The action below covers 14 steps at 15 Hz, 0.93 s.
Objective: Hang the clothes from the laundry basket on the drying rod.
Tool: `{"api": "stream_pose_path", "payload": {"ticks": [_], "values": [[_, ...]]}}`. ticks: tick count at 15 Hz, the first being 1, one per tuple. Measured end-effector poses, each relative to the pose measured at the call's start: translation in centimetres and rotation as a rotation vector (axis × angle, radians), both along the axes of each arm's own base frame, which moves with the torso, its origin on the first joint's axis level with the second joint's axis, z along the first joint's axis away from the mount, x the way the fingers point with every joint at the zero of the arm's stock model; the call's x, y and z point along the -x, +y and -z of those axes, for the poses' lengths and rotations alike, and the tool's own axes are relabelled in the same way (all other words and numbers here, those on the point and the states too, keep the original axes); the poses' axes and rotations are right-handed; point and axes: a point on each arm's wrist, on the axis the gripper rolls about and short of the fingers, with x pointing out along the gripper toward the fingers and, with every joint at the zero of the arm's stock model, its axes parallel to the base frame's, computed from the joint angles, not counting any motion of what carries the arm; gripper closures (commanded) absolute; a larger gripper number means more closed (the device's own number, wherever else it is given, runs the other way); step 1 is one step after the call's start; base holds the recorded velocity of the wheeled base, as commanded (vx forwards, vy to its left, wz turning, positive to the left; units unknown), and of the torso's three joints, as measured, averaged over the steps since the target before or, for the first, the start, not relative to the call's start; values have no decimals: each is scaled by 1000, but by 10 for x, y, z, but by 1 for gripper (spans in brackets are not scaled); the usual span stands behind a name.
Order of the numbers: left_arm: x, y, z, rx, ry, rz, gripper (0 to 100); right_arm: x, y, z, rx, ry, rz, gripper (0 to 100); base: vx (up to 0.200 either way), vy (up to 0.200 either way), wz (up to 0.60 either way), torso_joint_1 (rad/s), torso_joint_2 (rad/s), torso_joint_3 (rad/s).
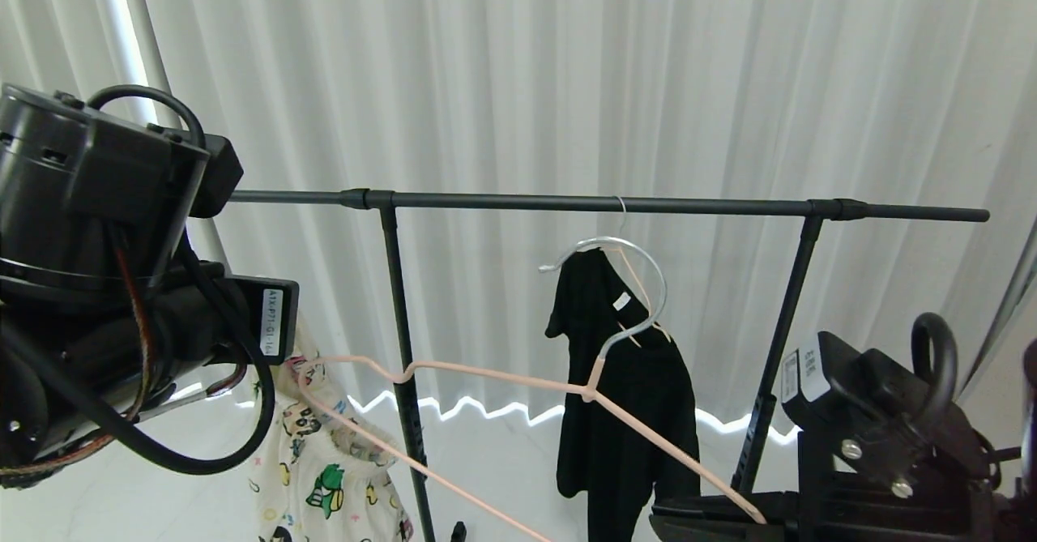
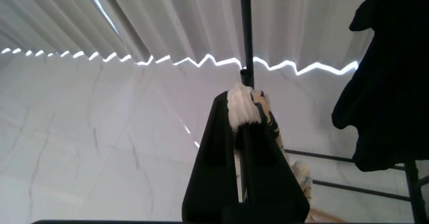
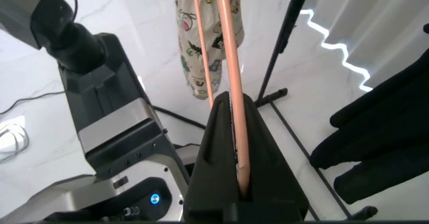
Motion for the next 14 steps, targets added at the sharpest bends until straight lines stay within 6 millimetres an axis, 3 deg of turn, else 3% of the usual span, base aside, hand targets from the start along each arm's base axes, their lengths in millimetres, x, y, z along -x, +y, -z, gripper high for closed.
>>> {"api": "stream_pose_path", "payload": {"ticks": [7,14], "values": [[4,2,-3,4,-17,-5,100,-16,31,-5,-13,-9,15,100,0,0,0,0,0,0],[4,2,-3,38,-26,-26,100,-29,56,11,6,-22,127,100,0,0,0,0,0,0]]}}
